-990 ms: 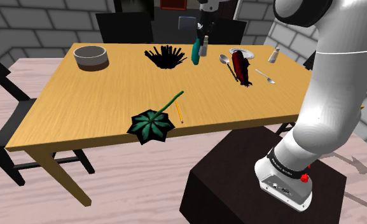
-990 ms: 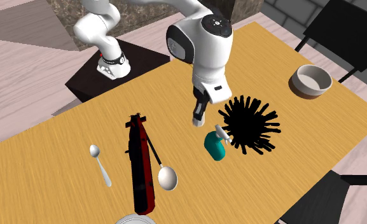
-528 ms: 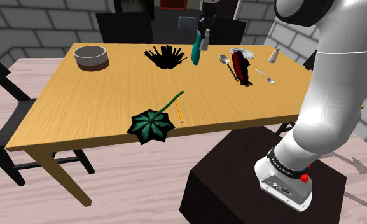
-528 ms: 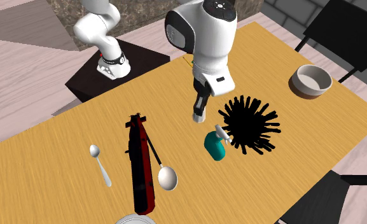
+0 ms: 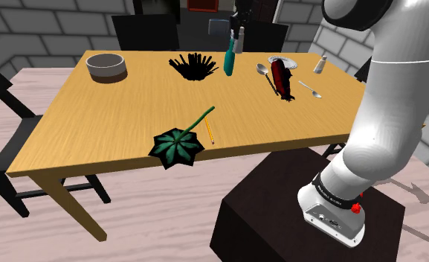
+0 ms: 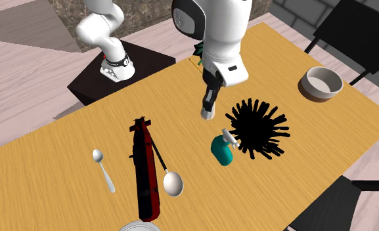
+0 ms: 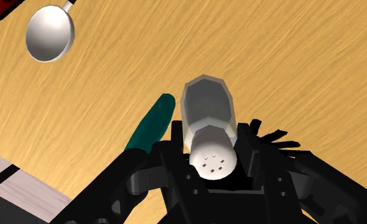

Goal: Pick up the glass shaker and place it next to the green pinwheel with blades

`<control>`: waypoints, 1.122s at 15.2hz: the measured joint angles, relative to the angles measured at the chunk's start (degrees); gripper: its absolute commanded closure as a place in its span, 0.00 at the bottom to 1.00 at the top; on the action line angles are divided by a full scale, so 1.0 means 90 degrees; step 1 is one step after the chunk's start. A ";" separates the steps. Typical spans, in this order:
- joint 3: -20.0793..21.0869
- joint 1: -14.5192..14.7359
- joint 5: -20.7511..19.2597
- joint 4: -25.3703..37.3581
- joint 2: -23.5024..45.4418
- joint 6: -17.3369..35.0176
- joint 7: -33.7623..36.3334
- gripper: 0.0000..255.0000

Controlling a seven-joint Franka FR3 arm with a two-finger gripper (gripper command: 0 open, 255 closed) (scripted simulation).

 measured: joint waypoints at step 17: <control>0.0692 0.1665 -0.0424 -0.0831 -0.0522 0.0145 0.2334 1.00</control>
